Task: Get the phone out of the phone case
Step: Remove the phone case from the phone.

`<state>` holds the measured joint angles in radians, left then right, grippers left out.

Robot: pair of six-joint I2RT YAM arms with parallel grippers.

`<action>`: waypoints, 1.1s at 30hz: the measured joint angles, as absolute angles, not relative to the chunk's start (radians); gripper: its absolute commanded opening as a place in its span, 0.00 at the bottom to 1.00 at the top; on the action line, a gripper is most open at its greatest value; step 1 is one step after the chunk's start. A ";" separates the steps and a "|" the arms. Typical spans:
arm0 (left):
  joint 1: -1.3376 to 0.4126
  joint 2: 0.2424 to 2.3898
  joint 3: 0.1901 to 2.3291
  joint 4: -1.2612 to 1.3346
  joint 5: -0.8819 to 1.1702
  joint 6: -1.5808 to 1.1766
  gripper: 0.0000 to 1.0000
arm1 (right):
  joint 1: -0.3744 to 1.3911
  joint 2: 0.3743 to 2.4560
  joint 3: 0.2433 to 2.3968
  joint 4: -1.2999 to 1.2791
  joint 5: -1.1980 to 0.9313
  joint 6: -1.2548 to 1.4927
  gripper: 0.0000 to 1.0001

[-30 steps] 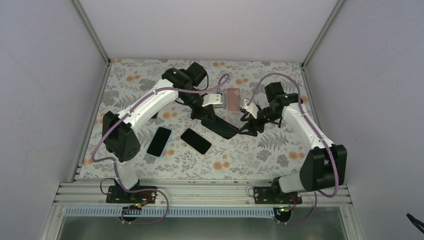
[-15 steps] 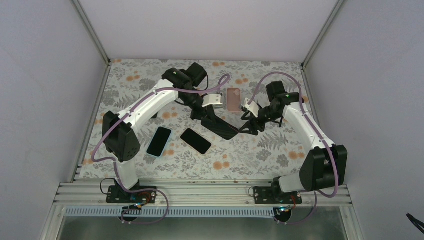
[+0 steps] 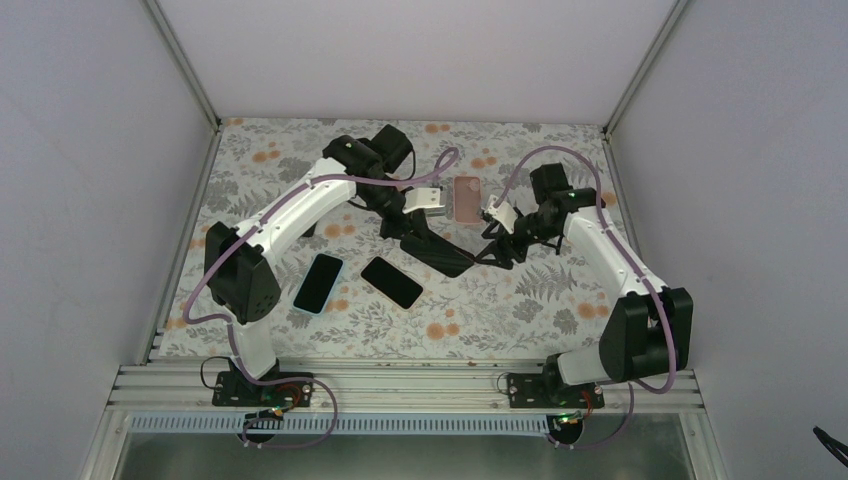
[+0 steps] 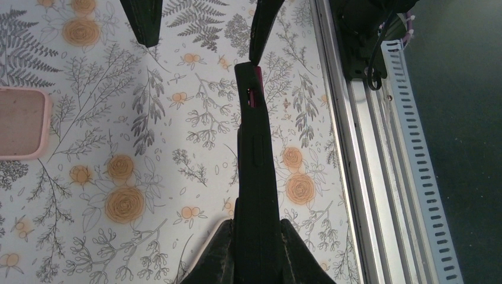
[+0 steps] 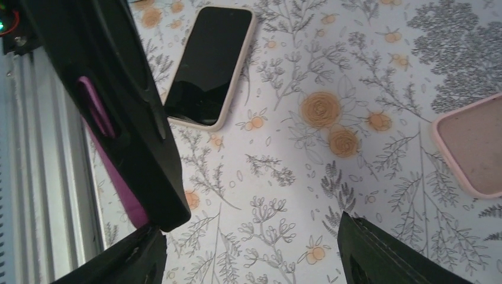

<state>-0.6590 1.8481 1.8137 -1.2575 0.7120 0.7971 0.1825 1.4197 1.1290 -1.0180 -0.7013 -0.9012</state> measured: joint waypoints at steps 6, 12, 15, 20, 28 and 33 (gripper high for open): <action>-0.664 1.848 1.815 -1.258 0.690 0.797 0.02 | 0.203 1.428 1.126 -0.947 -0.644 -0.825 0.75; -0.679 1.857 1.840 -1.256 0.643 0.794 0.02 | 0.210 1.474 1.162 -0.931 -0.607 -0.791 0.77; -0.679 1.864 1.852 -1.256 0.638 0.793 0.02 | 0.218 1.479 1.172 -0.927 -0.592 -0.786 0.77; -0.679 1.869 1.871 -1.274 0.627 0.775 0.02 | 0.257 1.476 1.174 -0.921 -0.574 -0.783 0.76; -0.677 1.874 1.927 -1.328 0.646 0.747 0.02 | 0.329 1.413 1.165 -0.886 -0.579 -0.795 0.78; -0.648 1.874 1.934 -1.362 0.708 0.744 0.02 | 0.335 1.420 1.198 -0.915 -0.674 -0.846 0.77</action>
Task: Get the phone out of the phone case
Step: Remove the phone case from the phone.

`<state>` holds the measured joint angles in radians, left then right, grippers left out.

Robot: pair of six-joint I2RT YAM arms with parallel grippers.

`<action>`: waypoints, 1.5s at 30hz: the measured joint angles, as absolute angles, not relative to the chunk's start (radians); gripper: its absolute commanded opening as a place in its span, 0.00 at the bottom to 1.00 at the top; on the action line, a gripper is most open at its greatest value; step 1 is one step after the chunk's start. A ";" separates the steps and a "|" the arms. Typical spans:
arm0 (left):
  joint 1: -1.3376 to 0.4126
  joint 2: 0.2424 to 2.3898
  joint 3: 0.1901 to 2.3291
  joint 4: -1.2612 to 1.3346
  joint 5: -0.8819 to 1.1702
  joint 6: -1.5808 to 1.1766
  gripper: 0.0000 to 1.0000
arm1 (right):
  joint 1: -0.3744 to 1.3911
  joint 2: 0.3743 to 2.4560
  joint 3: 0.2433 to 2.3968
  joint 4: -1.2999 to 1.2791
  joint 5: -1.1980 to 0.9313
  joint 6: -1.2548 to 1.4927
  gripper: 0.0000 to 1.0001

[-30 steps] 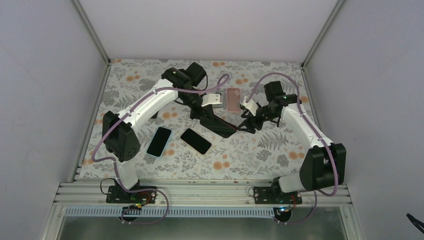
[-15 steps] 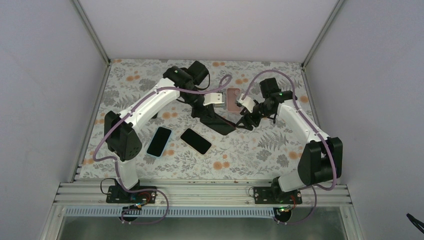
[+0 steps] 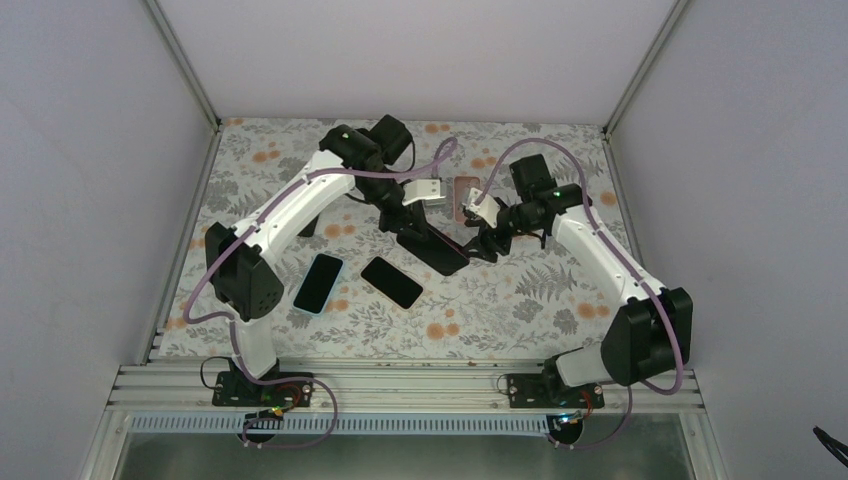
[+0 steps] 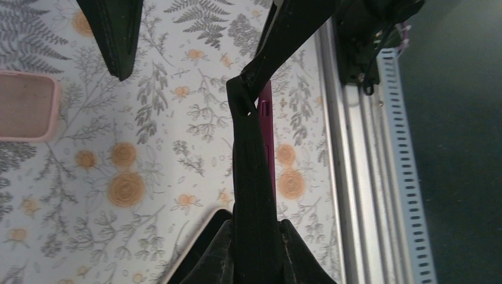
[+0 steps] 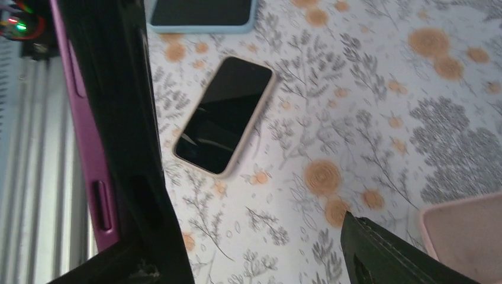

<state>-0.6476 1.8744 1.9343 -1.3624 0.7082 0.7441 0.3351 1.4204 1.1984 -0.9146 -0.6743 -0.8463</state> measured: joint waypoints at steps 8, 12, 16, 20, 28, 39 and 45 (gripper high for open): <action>-0.606 1.831 1.940 -1.451 0.797 0.695 0.02 | 0.387 1.506 1.281 -1.071 -0.896 -1.133 0.77; -0.601 1.808 1.961 -1.520 0.832 0.657 0.02 | 0.456 1.518 1.306 -1.105 -0.939 -1.176 0.78; -0.600 1.797 1.998 -1.536 0.852 0.622 0.02 | 0.485 1.545 1.351 -1.137 -0.966 -1.177 0.75; -0.591 1.788 2.013 -1.520 0.875 0.597 0.02 | 0.492 1.598 1.430 -1.191 -0.977 -1.151 0.73; -0.566 1.731 1.993 -1.383 0.868 0.582 0.02 | 0.455 1.699 1.586 -1.245 -1.013 -1.073 0.70; -0.550 1.660 1.909 -1.182 0.838 0.571 0.02 | 0.409 1.737 1.677 -1.250 -1.122 -0.990 0.21; -0.538 1.693 1.944 -1.186 0.826 0.568 0.02 | 0.407 1.728 1.676 -1.249 -1.114 -0.982 0.03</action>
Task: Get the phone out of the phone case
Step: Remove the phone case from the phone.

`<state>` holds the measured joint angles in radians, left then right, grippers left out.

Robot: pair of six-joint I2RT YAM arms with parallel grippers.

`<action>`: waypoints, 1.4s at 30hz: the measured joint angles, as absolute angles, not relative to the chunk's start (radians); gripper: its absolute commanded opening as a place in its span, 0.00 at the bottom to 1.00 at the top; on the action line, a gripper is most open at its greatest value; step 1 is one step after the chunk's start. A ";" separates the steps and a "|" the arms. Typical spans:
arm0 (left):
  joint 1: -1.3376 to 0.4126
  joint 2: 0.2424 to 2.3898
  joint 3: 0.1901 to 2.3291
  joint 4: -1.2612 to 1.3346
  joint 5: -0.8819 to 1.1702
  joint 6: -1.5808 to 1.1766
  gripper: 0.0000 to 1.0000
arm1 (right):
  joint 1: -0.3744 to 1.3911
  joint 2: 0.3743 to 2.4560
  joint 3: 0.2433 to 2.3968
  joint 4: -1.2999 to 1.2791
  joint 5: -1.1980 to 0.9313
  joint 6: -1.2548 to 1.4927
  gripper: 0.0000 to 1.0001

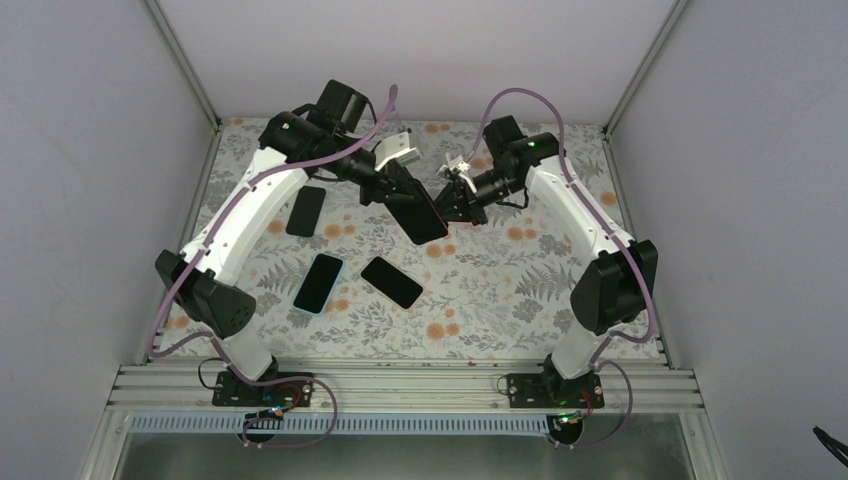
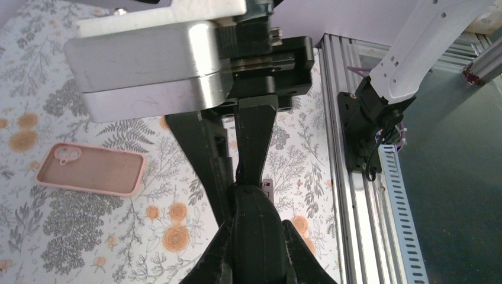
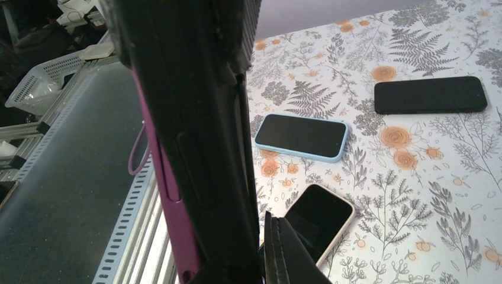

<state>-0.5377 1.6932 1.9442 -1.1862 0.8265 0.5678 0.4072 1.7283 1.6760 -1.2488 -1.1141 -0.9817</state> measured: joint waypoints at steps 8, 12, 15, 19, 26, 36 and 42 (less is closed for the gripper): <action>-0.548 1.762 2.059 -1.269 0.863 0.602 0.27 | 0.390 1.663 1.640 -1.248 -1.089 -0.955 0.03; -0.550 1.813 2.159 -1.274 0.871 0.648 0.51 | 0.393 1.637 1.633 -1.258 -1.116 -0.929 0.03; -0.553 1.857 2.247 -1.313 0.875 0.671 0.70 | 0.391 1.607 1.618 -1.259 -1.127 -0.912 0.03; -0.559 1.886 2.327 -1.364 0.884 0.699 0.90 | 0.384 1.546 1.585 -1.258 -1.135 -0.906 0.03; -0.563 1.839 2.309 -1.369 0.848 0.722 1.00 | 0.305 1.470 1.559 -1.267 -1.136 -0.896 0.03; -0.553 1.552 2.125 -1.149 0.572 0.697 1.00 | 0.215 1.483 1.559 -1.258 -1.084 -0.842 0.03; -0.638 1.385 1.784 -0.787 0.202 0.686 1.00 | 0.159 1.568 1.614 -1.169 -1.079 -0.674 0.03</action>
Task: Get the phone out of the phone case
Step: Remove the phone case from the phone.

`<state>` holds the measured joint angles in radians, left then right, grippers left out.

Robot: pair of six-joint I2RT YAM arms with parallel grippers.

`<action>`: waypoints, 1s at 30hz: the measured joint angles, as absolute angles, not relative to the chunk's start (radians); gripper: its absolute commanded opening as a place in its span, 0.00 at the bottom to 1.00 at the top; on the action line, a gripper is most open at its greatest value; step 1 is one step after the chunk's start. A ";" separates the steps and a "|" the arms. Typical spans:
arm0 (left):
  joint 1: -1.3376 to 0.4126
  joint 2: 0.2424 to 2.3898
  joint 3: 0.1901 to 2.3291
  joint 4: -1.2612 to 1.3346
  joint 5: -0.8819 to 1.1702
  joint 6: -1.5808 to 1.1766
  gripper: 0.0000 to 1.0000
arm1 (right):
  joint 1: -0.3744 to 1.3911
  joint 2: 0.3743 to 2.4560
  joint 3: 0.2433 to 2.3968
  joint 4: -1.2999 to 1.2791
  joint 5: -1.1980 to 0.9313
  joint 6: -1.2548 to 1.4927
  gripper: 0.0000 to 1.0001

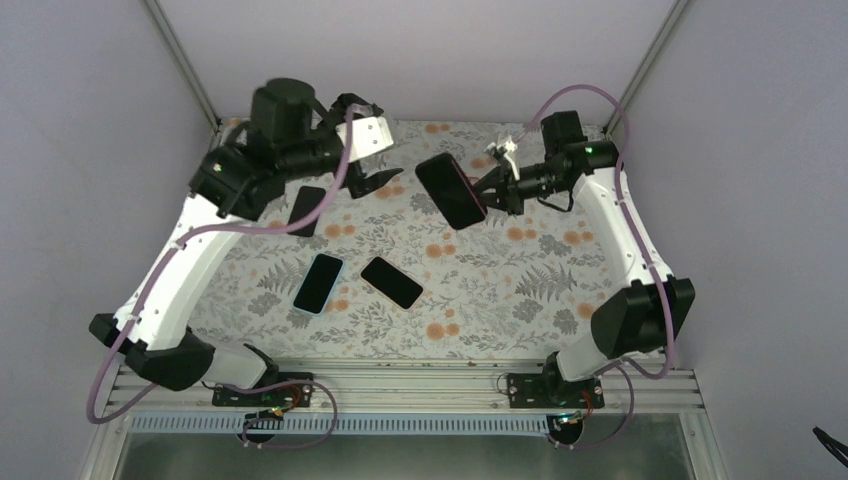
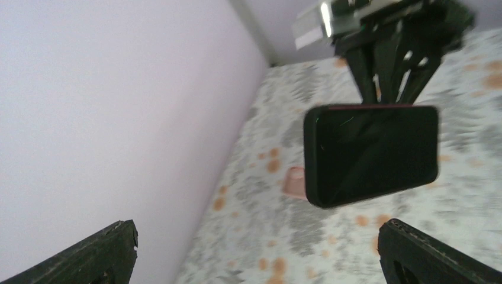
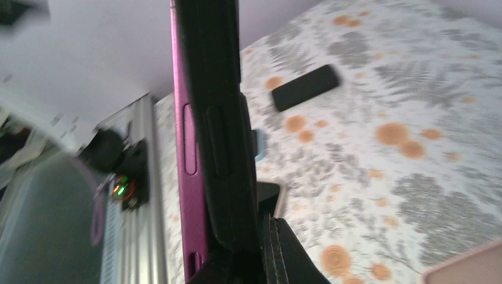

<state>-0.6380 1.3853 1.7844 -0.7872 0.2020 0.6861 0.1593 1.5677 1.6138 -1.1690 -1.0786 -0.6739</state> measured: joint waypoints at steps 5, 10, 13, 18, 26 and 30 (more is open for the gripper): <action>-0.796 1.443 1.507 -0.469 -0.134 0.756 1.00 | 0.135 1.601 1.649 -0.904 -0.947 -0.345 0.03; -0.854 1.551 1.391 -0.327 -0.210 0.765 1.00 | 0.144 1.606 1.654 -0.675 -0.752 -0.065 0.03; -0.855 1.553 1.396 -0.244 -0.210 0.749 1.00 | 0.151 1.636 1.683 -0.622 -0.651 0.025 0.03; -0.856 1.555 1.439 -0.113 -0.196 0.721 1.00 | 0.156 1.658 1.674 -0.548 -0.498 0.113 0.03; -0.858 1.655 1.507 -0.049 -0.146 0.691 1.00 | 0.156 1.657 1.666 -0.468 -0.409 0.184 0.03; -0.860 1.707 1.508 -0.037 -0.141 0.670 1.00 | 0.156 1.652 1.642 -0.445 -0.403 0.201 0.03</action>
